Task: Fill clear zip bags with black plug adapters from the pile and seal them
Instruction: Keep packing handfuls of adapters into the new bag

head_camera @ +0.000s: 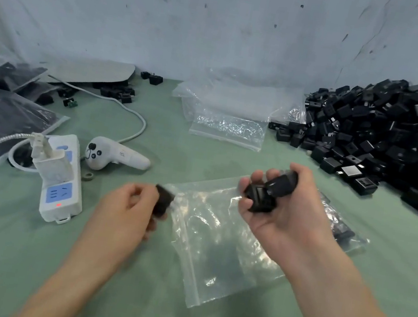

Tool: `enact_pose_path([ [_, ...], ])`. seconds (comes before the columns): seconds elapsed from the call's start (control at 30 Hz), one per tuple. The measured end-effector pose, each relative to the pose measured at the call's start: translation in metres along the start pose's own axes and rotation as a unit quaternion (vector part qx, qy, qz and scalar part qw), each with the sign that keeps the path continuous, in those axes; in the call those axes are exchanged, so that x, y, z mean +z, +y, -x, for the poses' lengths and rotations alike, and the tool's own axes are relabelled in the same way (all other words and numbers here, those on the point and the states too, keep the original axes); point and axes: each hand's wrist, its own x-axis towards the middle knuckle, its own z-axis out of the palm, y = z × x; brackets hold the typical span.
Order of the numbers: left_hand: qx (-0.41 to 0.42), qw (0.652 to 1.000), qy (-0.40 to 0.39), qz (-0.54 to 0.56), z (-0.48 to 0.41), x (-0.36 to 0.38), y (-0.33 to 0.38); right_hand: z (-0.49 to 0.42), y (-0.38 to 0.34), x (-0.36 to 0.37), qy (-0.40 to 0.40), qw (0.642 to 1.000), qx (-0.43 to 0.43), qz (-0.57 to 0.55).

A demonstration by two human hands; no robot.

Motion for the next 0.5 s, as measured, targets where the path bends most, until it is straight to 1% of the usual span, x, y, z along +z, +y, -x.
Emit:
enact_pose_path([
  [0.03,-0.051,0.999,-0.011,-0.015,-0.004,-0.004,-0.006,-0.002,-0.005,-0.004,0.008,1.000,-0.005,0.002],
  [0.07,-0.082,0.996,-0.021,-0.022,-0.006,-0.007,-0.011,-0.003,-0.010,-0.007,0.015,1.000,-0.010,0.004],
  [0.17,-0.122,0.990,-0.071,0.012,-0.005,-0.008,-0.016,-0.008,-0.024,-0.017,0.029,0.999,-0.025,-0.002],
  [0.23,-0.154,0.977,-0.124,0.074,-0.001,-0.004,-0.015,-0.010,-0.030,-0.023,0.034,0.999,-0.032,-0.007],
  [0.33,-0.181,0.946,-0.201,0.178,0.006,0.003,-0.011,-0.013,-0.035,-0.028,0.035,0.999,-0.038,-0.011],
  [0.37,-0.174,0.941,-0.215,0.193,0.008,0.006,-0.010,-0.013,-0.036,-0.030,0.036,0.999,-0.040,-0.011],
  [0.4,-0.156,0.944,-0.218,0.191,0.010,0.011,-0.010,-0.014,-0.037,-0.031,0.037,0.998,-0.042,-0.011],
  [0.43,-0.124,0.958,-0.207,0.152,0.013,0.016,-0.011,-0.015,-0.038,-0.032,0.039,0.998,-0.044,-0.012],
  [0.47,-0.074,0.978,-0.183,0.075,0.015,0.021,-0.013,-0.015,-0.040,-0.034,0.042,0.998,-0.045,-0.013],
  [0.5,-0.006,0.989,-0.147,-0.021,0.016,0.026,-0.017,-0.016,-0.041,-0.035,0.044,0.998,-0.047,-0.014],
])
